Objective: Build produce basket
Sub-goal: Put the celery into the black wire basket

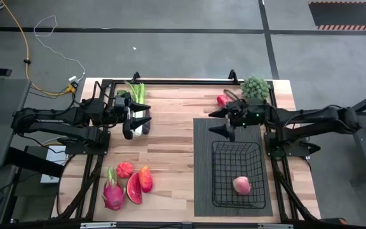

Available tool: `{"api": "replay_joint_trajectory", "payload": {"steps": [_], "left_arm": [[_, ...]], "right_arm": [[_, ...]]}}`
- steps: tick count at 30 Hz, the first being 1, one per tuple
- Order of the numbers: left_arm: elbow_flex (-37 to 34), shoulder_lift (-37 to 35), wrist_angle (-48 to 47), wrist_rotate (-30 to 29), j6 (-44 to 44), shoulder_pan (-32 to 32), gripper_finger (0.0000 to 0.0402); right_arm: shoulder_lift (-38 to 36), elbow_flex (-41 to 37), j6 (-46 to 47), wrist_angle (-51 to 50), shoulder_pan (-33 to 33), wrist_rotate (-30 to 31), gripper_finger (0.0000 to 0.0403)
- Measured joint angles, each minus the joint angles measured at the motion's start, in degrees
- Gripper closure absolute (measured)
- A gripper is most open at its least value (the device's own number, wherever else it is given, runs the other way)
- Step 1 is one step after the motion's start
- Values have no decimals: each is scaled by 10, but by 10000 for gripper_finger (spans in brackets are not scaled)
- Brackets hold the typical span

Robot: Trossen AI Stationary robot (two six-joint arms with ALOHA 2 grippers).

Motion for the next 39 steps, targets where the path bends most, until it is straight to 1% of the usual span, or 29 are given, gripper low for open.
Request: {"api": "replay_joint_trajectory", "payload": {"steps": [2, 4, 7, 9, 13, 16, 21, 24, 28, 29, 31, 34, 37, 39], "left_arm": [[0, 0, 0, -4, 0, 0, 158], [0, 0, -1, -9, 0, 0, 158], [0, 0, -1, -10, 0, 0, 158], [0, 0, -1, -10, 0, 0, 158], [0, 0, -2, -10, 0, 0, 158], [0, 0, -2, -10, 0, 0, 158], [0, 0, -2, -10, 0, 0, 158], [0, 0, -2, -10, 0, 0, 158], [0, 0, 0, -11, -1, 0, 158], [0, 0, -1, -15, -6, 0, 158], [0, 0, -9, -45, -46, 0, 157], [0, 6, -57, -76, -102, 1, 149], [0, 16, -147, -96, -146, 1, 136], [0, 26, -217, -115, -193, 1, 126]], "right_arm": [[-6, -34, -1, 80, -14, -1, 20], [-8, -54, -28, 139, -25, -1, 20], [-8, -69, -69, 180, -35, -2, 20], [-8, -68, -50, 194, -35, -2, 20], [-8, -57, 38, 192, -34, -4, 20], [-8, -53, 74, 190, -34, -4, 20], [-8, -44, 74, 189, -34, -1, 20], [-8, -36, 74, 189, -34, 29, 20], [-8, -19, 47, 173, -34, 31, 20], [-8, -15, 45, 162, -34, 31, 20], [-8, -7, 45, 134, -34, 31, 20], [-8, 4, 43, 90, -34, 31, 20], [-8, 11, 43, 58, -34, 31, 20], [-8, 11, 46, 52, -34, 31, 20]]}}
